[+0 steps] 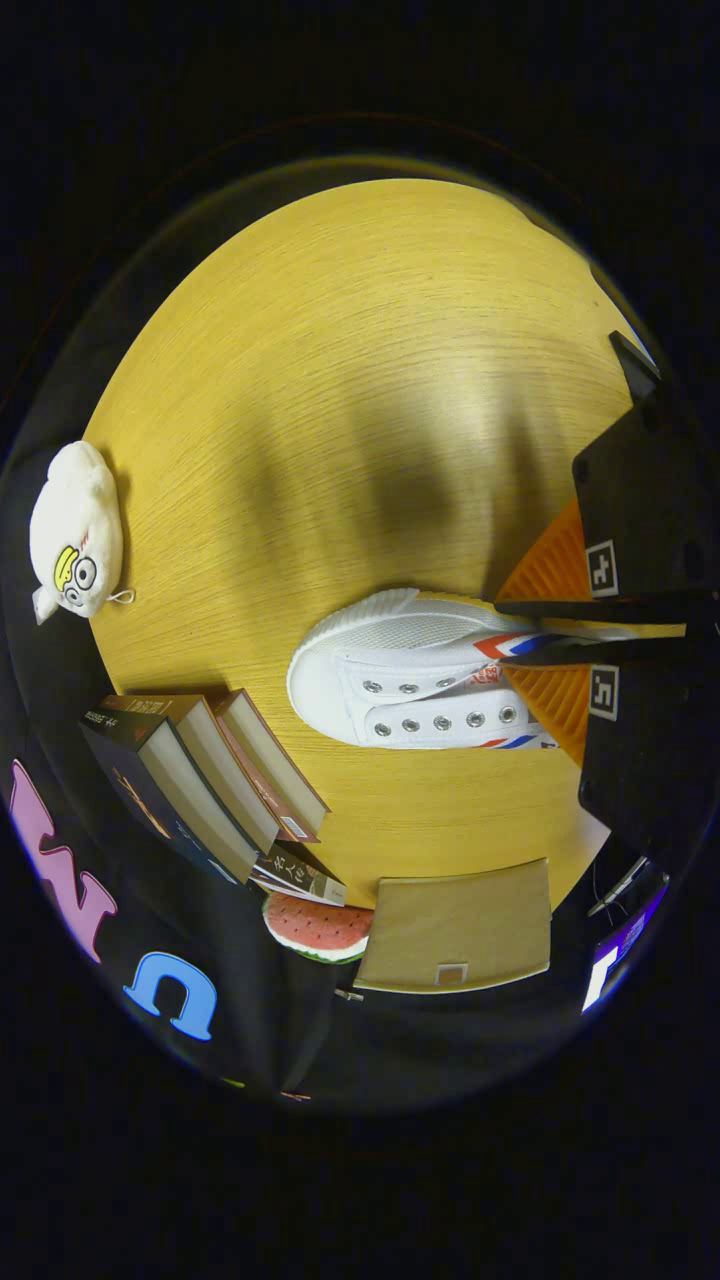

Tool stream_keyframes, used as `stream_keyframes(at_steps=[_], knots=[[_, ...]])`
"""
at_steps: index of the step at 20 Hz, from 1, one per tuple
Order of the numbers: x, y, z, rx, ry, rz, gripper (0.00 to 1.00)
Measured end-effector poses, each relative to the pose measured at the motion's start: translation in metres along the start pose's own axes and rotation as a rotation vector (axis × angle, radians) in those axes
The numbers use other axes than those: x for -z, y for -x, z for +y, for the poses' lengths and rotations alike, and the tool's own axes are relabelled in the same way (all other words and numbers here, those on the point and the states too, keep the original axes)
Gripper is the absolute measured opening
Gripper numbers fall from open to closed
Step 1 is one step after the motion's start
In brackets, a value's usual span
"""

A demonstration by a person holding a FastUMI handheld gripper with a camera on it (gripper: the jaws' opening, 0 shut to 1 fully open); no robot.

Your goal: Open the storage box then place both shoes into the box .Put the left shoe in first, then the right shoe, with the right side of both shoes facing outward in a uniform manner.

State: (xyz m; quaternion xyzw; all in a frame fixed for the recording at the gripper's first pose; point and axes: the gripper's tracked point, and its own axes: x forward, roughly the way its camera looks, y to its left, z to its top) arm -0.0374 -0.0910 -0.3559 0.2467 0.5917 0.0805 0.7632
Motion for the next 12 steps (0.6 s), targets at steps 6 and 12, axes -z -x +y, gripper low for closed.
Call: stream_keyframes(at_steps=[6,12], knots=[[-0.002,0.036,0.058,-0.009,0.067,-0.047,0.10],[-0.002,0.054,0.160,-0.083,0.077,-0.085,0.10]])
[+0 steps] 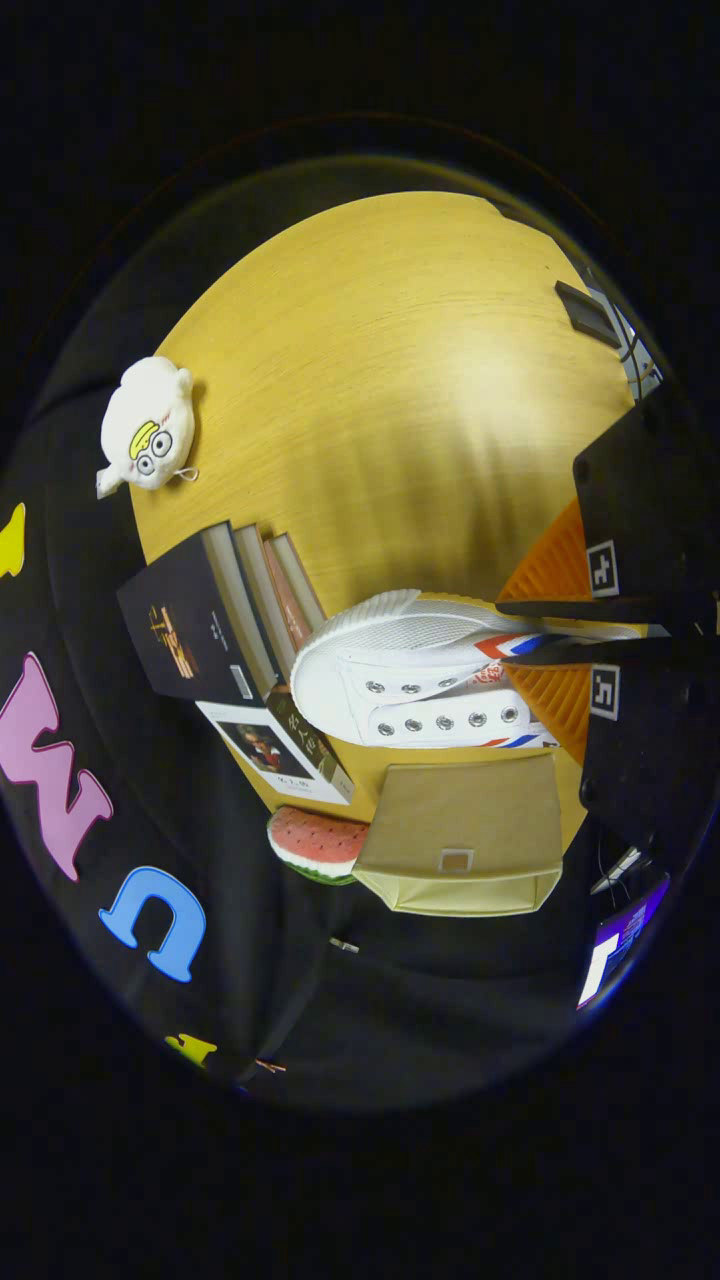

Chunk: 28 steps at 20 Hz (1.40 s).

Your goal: Open the storage box then place both shoes into the box .Put the left shoe in first, then the right shoe, with the right side of both shoes facing outward in a uniform manner.

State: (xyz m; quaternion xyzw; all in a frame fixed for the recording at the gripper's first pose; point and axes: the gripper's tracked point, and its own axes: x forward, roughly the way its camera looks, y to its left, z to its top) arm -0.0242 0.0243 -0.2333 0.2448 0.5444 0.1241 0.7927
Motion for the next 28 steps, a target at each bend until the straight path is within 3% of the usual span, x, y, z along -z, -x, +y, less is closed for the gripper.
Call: stream_keyframes(at_steps=[7,14,20,28], knots=[[-0.003,-0.005,0.134,-0.116,0.016,-0.042,0.10],[0.005,-0.026,0.223,-0.168,0.017,-0.049,0.10],[0.030,-0.047,0.269,-0.174,0.007,-0.024,0.10],[0.038,-0.061,0.270,-0.116,-0.014,-0.013,0.10]])
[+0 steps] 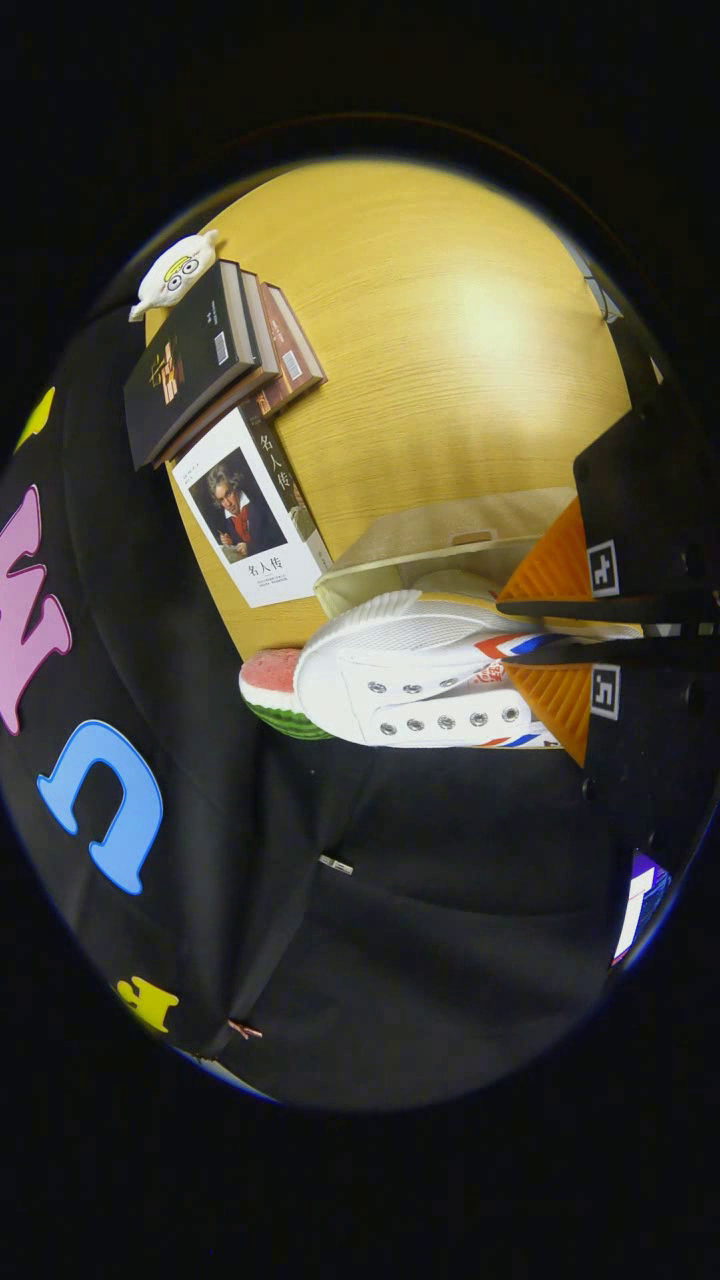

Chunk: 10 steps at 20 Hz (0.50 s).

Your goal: Open the storage box then place both shoes into the box .Put the left shoe in first, then the right shoe, with the right side of both shoes facing outward in a uniform manner.

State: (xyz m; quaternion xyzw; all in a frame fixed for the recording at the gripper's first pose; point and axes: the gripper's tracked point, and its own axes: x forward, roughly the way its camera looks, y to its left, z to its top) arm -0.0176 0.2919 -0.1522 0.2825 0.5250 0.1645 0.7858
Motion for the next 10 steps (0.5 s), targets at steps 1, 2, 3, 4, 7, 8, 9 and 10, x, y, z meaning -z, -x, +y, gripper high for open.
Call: stream_keyframes(at_steps=[1,2,3,4,7,8,9,10], knots=[[0.001,0.000,-0.001,0.009,-0.001,0.003,0.10],[0.001,0.001,-0.001,0.015,0.001,0.000,0.10],[0.003,0.000,0.000,0.013,0.009,-0.002,0.16],[0.003,0.005,0.010,-0.029,0.007,-0.006,0.16],[-0.019,0.029,0.048,-0.176,-0.026,-0.072,0.65],[-0.028,0.031,0.049,-0.178,-0.006,-0.105,0.82],[-0.034,0.038,0.049,-0.177,0.024,-0.138,0.98],[-0.038,0.048,0.050,-0.170,0.058,-0.169,0.98]])
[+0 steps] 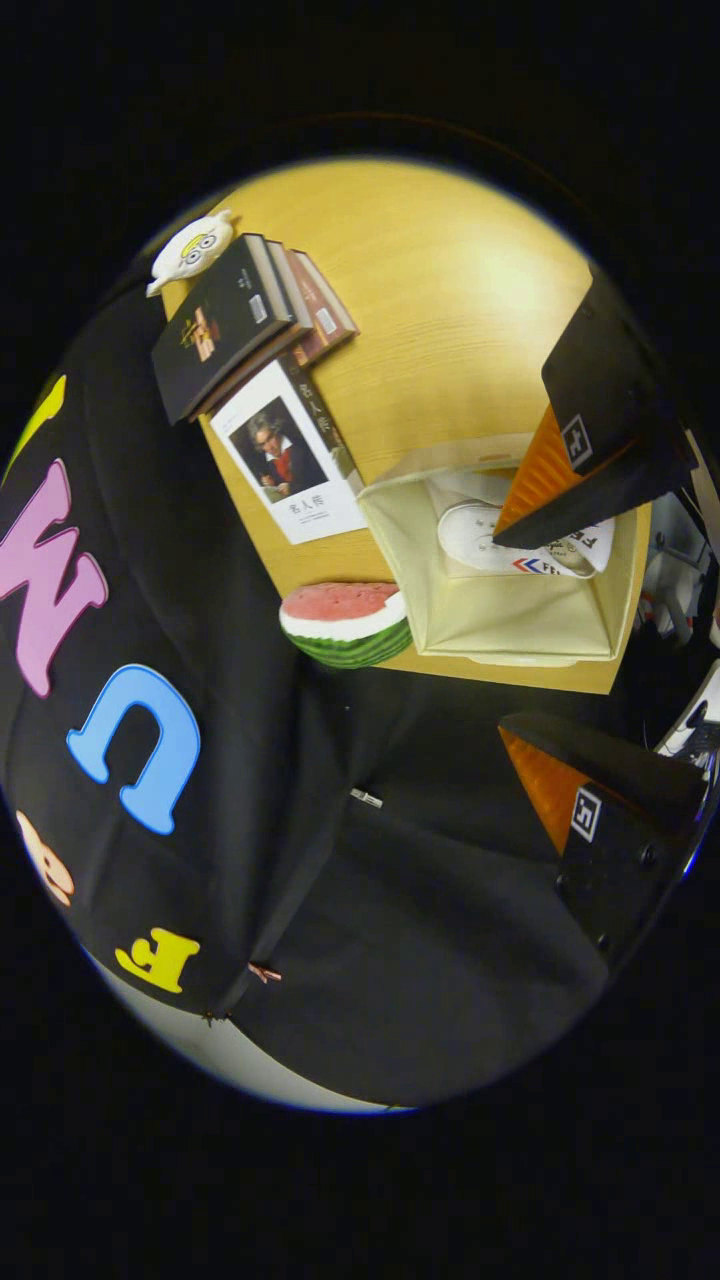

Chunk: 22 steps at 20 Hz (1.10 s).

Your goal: Open the storage box then place both shoes into the box .Put the left shoe in first, then the right shoe, with the right side of both shoes facing outward in a uniform manner.

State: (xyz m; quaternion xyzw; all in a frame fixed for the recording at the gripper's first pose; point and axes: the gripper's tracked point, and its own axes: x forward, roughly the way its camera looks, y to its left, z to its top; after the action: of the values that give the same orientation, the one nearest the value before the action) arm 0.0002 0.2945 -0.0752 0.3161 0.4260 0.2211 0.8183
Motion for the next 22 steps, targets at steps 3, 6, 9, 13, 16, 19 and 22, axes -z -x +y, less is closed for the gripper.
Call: stream_keyframes(at_steps=[3,6,9,13,16,19,22], knots=[[-0.023,0.025,-0.003,0.016,0.109,-0.113,0.98],[-0.051,0.058,-0.010,0.061,0.237,-0.242,0.98],[-0.082,0.091,-0.015,0.117,0.316,-0.382,0.98],[-0.120,0.142,-0.024,0.211,0.443,-0.557,0.98],[-0.143,0.180,-0.034,0.326,0.563,-0.676,0.98],[-0.157,0.222,-0.050,0.456,0.658,-0.803,0.98],[-0.169,0.260,-0.073,0.573,0.691,-0.871,0.99]])
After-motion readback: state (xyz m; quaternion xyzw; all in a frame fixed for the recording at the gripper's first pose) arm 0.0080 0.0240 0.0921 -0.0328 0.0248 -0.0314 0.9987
